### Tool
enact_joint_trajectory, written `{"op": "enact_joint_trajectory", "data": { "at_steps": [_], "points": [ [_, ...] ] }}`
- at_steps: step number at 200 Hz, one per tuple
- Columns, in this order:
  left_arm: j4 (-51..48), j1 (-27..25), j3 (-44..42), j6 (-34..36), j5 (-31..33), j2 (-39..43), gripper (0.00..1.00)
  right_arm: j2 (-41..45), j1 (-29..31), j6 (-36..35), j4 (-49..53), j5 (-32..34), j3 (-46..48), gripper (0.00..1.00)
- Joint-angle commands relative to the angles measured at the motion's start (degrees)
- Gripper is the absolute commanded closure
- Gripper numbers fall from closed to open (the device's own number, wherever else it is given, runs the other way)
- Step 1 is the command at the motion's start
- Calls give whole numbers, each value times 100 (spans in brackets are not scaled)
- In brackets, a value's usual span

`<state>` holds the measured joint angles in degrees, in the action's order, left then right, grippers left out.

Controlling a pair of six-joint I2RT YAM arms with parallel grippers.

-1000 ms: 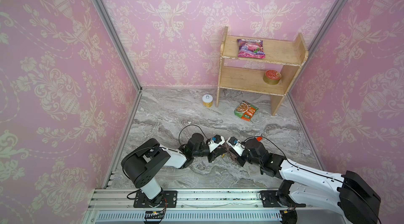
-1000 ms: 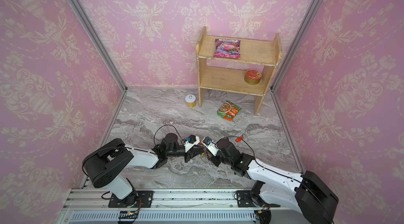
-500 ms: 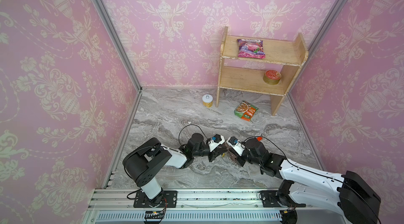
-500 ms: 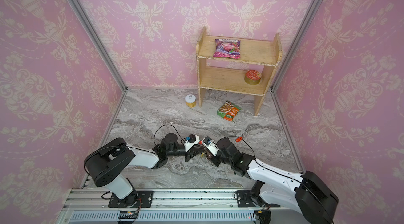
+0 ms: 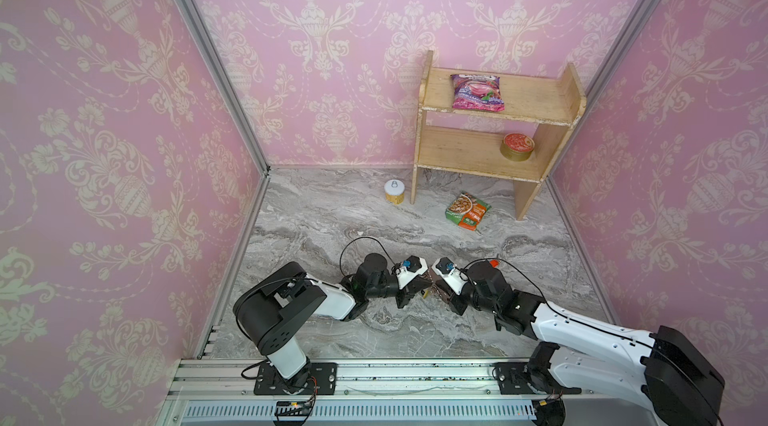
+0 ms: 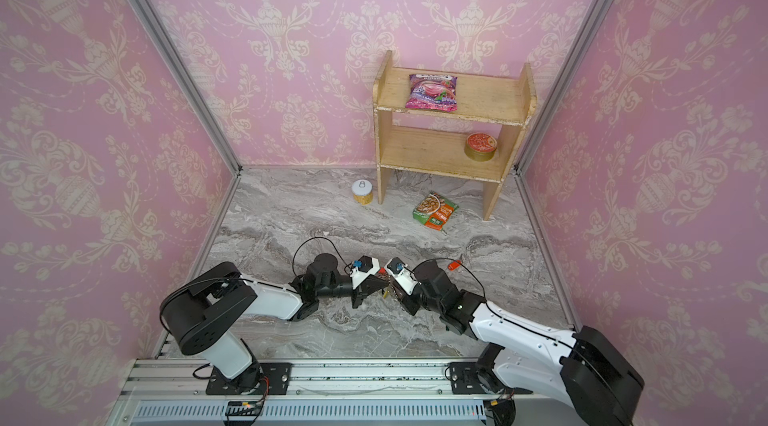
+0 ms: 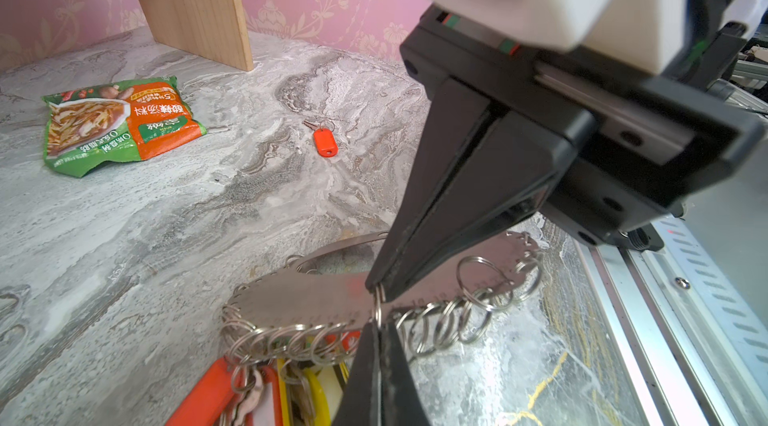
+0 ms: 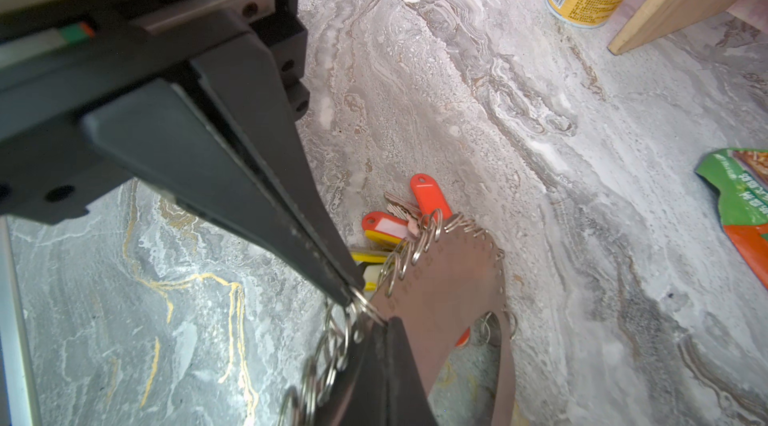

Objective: Put the keys on the keyring
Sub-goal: 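Release the plate with the right gripper and reach toward the loose red-tagged key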

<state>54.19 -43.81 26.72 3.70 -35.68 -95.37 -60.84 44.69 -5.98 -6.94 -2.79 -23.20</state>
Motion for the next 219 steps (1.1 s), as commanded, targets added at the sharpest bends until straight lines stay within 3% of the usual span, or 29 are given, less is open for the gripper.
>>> {"op": "enact_joint_trajectory", "data": {
  "at_steps": [1, 27, 50, 62, 85, 109, 139, 191, 219],
  "points": [
    [8, -41, -51, 50, -25, -104, 100, 120, -31, 102, -231, -146, -78, 100],
    [100, -53, -88, 94, 336, -96, 100, 81, -45, 200, -77, -157, -142, 100],
    [-83, -50, -89, 387, 575, 15, 100, 130, -100, 422, 423, -82, -310, 73],
    [-246, -53, -74, 567, 666, 86, 100, 210, -153, 542, 721, -38, -412, 53],
    [-535, -53, -109, 895, 861, 234, 100, 442, -288, 983, 1204, 93, -597, 30],
    [-608, -58, -223, 998, 959, 428, 100, 704, -463, 1805, 1643, 937, -818, 1],
    [-785, -136, -236, 1055, 932, 709, 100, 576, -873, 2549, 2531, 1326, -1470, 0],
    [-2119, -227, -325, 1323, 879, 1591, 100, -496, -2098, 2982, 3564, 496, -2668, 0],
    [-2751, -224, -369, 1464, 844, 1824, 100, -1434, -2542, 3243, 4318, 396, -3159, 0]
  ]
}}
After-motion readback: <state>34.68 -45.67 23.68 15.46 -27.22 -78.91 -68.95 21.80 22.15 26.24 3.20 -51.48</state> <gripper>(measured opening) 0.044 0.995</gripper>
